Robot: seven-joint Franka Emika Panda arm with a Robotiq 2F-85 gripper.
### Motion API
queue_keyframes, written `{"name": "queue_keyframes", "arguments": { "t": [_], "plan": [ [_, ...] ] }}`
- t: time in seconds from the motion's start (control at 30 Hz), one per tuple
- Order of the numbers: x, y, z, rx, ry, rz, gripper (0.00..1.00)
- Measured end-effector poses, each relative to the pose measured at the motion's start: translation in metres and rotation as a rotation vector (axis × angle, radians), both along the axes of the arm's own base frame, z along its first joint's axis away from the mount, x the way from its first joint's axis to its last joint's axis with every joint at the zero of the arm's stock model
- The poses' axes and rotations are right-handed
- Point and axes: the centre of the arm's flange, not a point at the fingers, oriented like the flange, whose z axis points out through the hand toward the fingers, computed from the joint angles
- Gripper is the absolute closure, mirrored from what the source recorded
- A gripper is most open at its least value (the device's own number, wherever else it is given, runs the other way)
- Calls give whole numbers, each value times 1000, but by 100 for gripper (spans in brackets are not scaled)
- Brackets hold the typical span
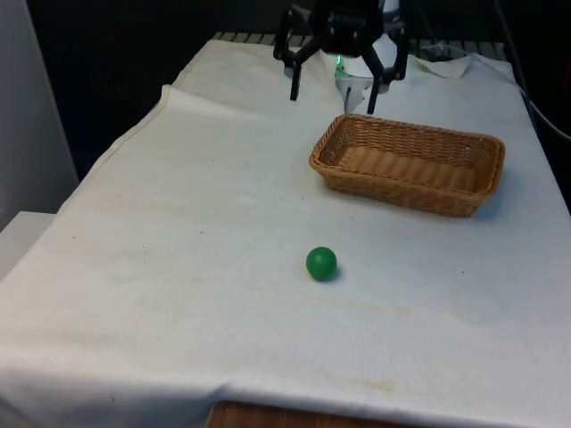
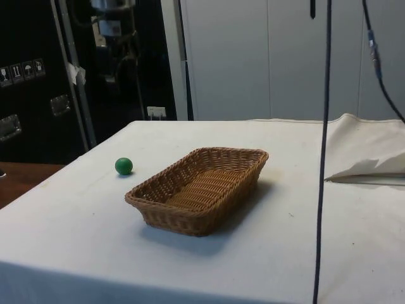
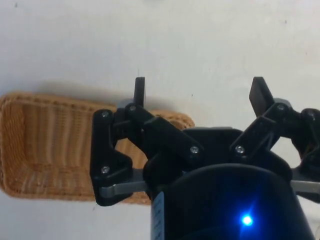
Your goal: Pick up the ball and place it into the basket.
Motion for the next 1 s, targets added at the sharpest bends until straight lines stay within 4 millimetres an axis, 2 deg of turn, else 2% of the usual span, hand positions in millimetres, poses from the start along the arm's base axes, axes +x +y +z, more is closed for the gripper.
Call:
{"name": "queue_keyframes", "arguments": {
  "t": [0.3,0.7,1.0],
  "plan": [
    [15,1,-13,-1,-13,17,0],
    [24,1,-35,18,-19,60,0],
    [31,-11,-71,21,-21,102,0]
  ]
}}
